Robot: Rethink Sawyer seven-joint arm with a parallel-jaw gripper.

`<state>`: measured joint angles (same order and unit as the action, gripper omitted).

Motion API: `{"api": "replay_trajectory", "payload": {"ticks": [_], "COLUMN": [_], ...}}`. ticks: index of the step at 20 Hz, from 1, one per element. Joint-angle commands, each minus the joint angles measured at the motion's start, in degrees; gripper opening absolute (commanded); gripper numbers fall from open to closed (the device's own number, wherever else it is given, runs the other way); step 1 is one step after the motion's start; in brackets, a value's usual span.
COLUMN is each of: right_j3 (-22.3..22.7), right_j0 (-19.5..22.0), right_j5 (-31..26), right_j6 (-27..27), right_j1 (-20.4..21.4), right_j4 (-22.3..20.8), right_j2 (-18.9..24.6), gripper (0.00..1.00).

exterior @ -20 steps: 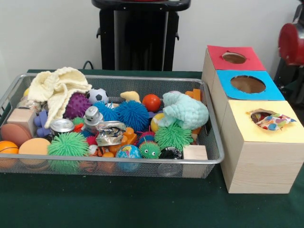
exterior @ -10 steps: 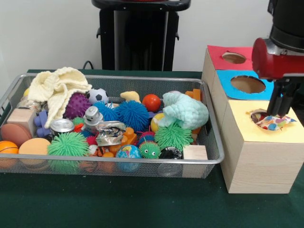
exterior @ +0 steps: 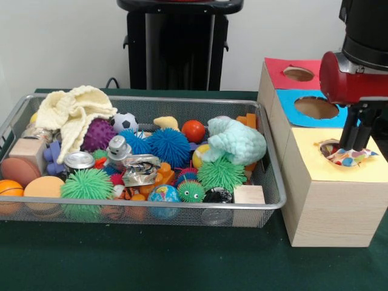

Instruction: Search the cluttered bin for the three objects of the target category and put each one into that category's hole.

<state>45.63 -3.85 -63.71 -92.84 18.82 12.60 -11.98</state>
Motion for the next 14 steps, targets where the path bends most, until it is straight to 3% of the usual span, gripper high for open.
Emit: {"api": "replay_trajectory", "payload": {"ticks": [1, 6, 14], "right_j3": [1.1, 0.2, -3.5], "right_j0": [-0.3, -0.7, -0.2], "right_j5": [-2.6, -3.5, -3.0], "right_j6": [-3.8, -4.3, -3.6], "right_j1": [0.2, 0.4, -3.0], "right_j4": [-1.9, -1.9, -2.3], "right_j2": [4.1, 3.9, 4.3], "gripper": [0.0, 0.0, 0.0]}}
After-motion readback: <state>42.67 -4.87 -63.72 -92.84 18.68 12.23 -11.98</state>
